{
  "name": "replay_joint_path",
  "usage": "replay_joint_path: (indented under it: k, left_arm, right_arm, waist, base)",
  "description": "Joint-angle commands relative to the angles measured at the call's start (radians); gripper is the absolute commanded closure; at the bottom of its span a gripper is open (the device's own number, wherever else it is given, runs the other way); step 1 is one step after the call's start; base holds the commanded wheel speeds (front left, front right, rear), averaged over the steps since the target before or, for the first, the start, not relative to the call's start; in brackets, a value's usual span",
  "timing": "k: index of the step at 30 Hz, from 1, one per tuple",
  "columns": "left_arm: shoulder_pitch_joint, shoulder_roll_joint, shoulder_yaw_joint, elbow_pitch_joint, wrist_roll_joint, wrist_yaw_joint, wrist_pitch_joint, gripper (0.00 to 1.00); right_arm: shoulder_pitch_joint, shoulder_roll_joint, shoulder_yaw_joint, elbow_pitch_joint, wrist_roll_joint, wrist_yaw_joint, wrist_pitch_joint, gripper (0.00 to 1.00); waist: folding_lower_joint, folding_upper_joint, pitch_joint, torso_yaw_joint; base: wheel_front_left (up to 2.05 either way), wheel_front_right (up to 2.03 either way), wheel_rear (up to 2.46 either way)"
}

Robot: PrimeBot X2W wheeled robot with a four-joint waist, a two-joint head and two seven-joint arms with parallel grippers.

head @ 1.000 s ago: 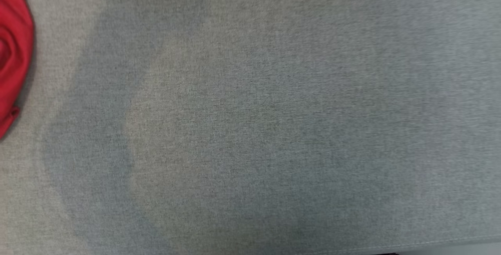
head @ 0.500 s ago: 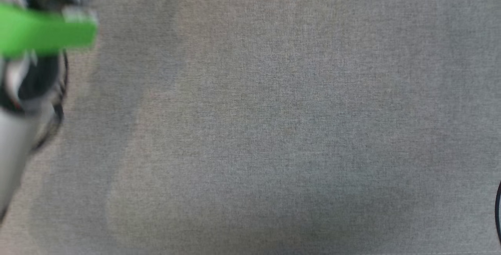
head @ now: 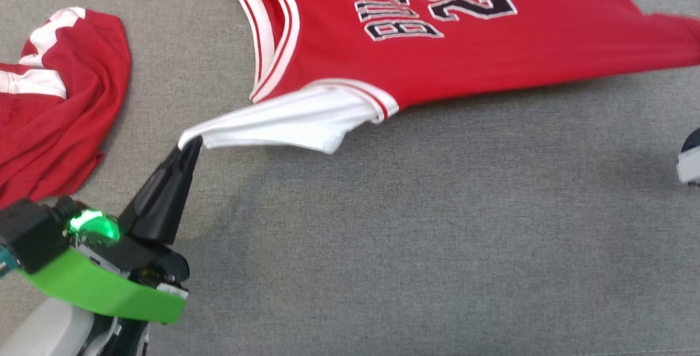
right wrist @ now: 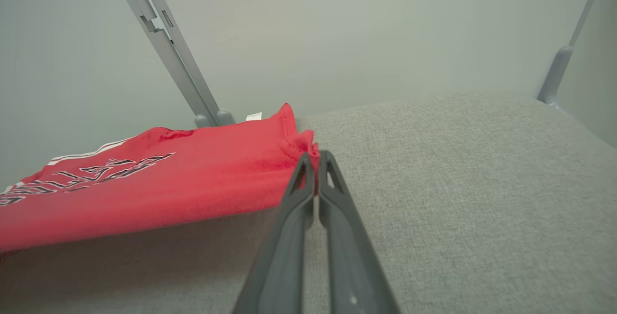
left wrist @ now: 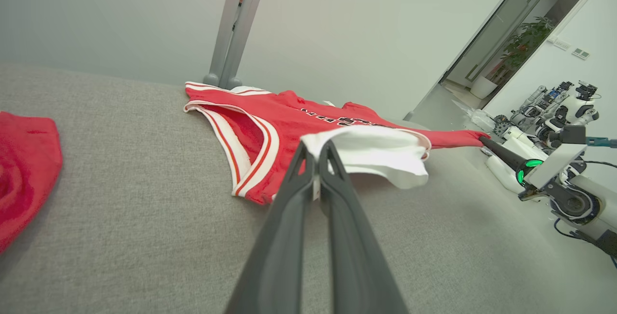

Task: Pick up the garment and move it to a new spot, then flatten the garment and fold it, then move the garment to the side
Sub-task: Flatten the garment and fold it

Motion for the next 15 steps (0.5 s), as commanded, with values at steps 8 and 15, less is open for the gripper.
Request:
replay_joint_path:
  k: [8,15]
  left_arm:
    - [0.237,0.023,-0.013,-0.092,-0.001,0.056,-0.003,1.0]
    - [0.32,0.038,-0.015,-0.178,-0.014,0.109,0.003,1.0]
  right_arm:
    - [0.242,0.074,-0.085,-0.165,-0.033,-0.003,0.1,1.0]
    - [0.36,0.128,-0.142,-0.281,-0.063,-0.003,0.182,1.0]
  waist:
    - [0.0001,0.0,-0.099,-0.045]
    - [0.0001,0.0,-0.106,-0.05]
  base:
    - [0.0,0.0,0.0]
    - [0.0,0.0,0.0]
